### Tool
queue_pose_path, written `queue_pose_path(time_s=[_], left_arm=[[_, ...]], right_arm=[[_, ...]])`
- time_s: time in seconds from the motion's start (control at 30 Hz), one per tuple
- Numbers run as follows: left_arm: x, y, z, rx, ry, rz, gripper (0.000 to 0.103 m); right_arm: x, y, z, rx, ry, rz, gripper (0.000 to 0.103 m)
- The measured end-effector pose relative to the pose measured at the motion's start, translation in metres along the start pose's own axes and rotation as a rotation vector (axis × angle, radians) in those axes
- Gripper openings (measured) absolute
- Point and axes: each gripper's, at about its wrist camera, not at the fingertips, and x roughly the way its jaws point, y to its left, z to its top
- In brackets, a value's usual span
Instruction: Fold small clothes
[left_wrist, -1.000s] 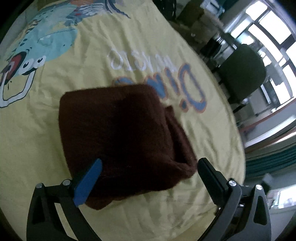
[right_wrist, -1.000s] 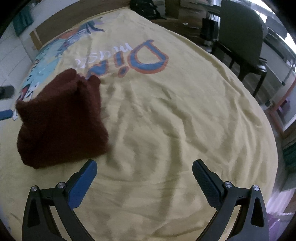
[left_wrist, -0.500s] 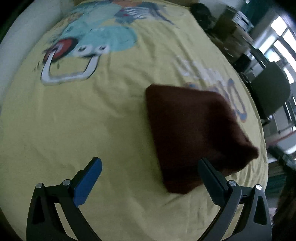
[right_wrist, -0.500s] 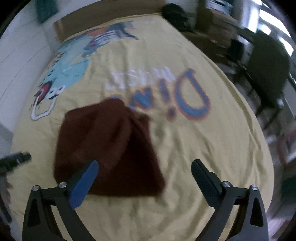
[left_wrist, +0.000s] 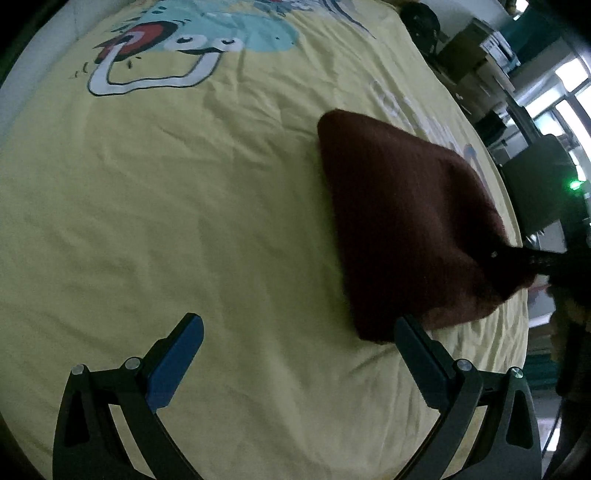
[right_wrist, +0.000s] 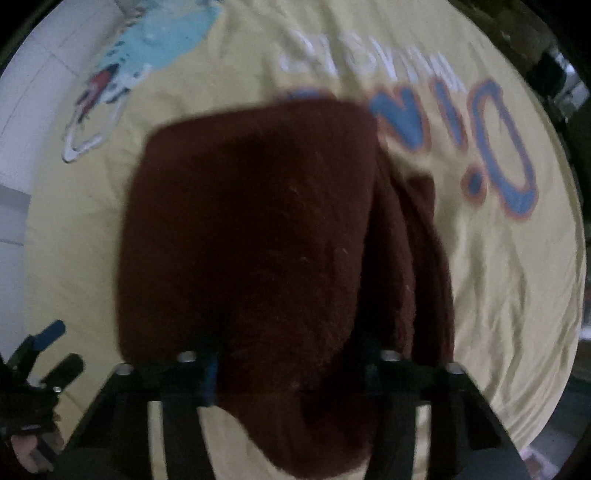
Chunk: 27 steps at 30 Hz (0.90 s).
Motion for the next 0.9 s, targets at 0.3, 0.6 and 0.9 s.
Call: queue_pose_path(time_s=[0.3, 0.6, 0.9], left_arm=[[0.015, -0.012, -0.007, 0.062, 0.027, 0.031, 0.102], [0.020, -0.023, -0.008, 0.085, 0.036, 0.016, 0.102], [0.027, -0.027, -0.003, 0.080, 0.028, 0.042, 0.102]], right_arm=[[-0.034, -0.060, -0.038, 0.107, -0.153, 0.087, 0.020], [-0.015, -0.090, -0.086, 0.171, -0.150, 0.094, 0.020], [-0.019, -0.083, -0.082, 0.145, -0.186, 0.025, 0.060]])
